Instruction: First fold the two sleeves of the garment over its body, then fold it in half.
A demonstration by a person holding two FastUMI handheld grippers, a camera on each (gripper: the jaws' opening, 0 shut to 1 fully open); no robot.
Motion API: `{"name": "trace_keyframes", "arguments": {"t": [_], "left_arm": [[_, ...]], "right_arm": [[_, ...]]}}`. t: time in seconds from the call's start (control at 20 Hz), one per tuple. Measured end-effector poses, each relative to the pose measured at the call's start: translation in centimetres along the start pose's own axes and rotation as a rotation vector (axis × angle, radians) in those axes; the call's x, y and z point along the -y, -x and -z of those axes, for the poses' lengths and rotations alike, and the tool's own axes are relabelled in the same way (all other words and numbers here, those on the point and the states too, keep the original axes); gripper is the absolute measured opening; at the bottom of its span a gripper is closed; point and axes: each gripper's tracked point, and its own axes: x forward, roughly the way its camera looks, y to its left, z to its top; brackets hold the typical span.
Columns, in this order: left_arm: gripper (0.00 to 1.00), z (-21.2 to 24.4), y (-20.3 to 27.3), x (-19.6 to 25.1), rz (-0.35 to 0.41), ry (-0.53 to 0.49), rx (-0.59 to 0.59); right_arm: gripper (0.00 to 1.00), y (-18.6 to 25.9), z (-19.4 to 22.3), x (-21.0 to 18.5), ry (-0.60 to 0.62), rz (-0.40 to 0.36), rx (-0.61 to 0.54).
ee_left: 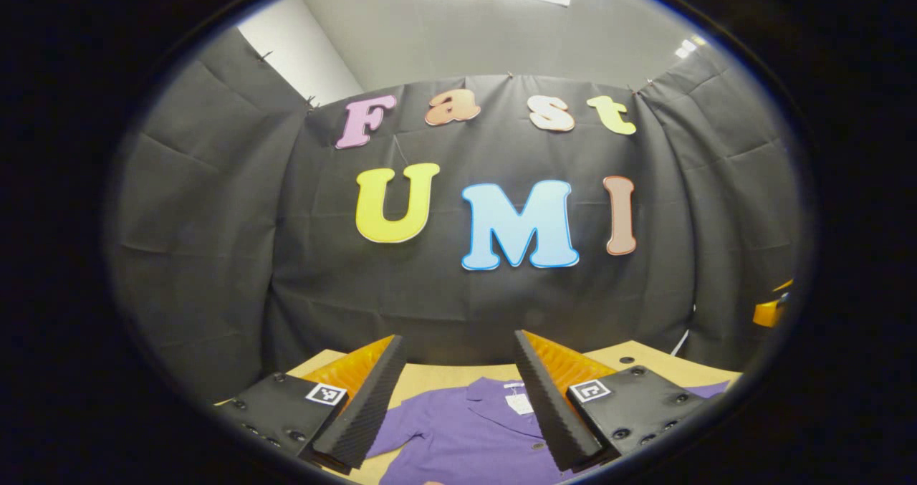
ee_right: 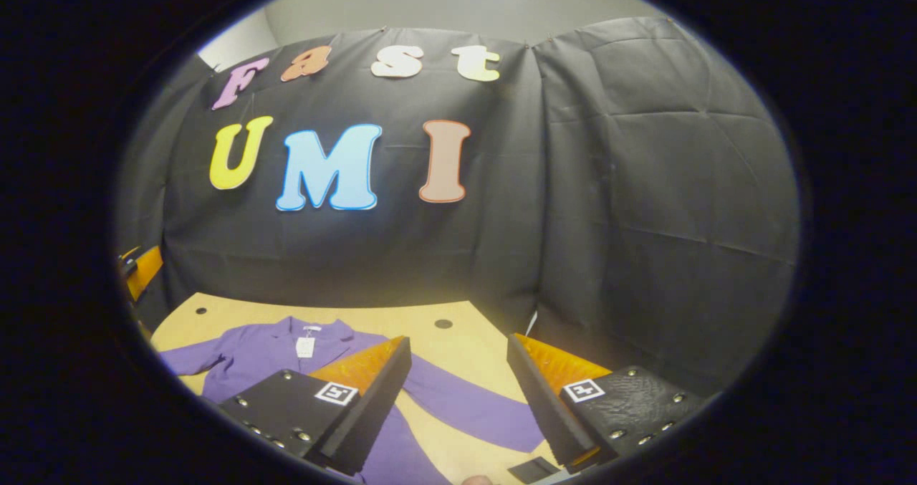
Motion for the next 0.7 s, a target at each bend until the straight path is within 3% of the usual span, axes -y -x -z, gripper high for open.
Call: {"name": "trace_keyframes", "arguments": {"t": [0.4,0.7], "left_arm": [[0.96,0.1,-1.8,0.7,0.015,0.015,0.011],[0.96,0.7,-3.0,-0.2,-0.005,0.009,-0.002]], "right_arm": [[0.89,-1.8,2.1,2.5,-0.045,0.075,-0.055],[0.89,-5.5,8.6,7.4,-0.124,0.229,-0.253]]}}
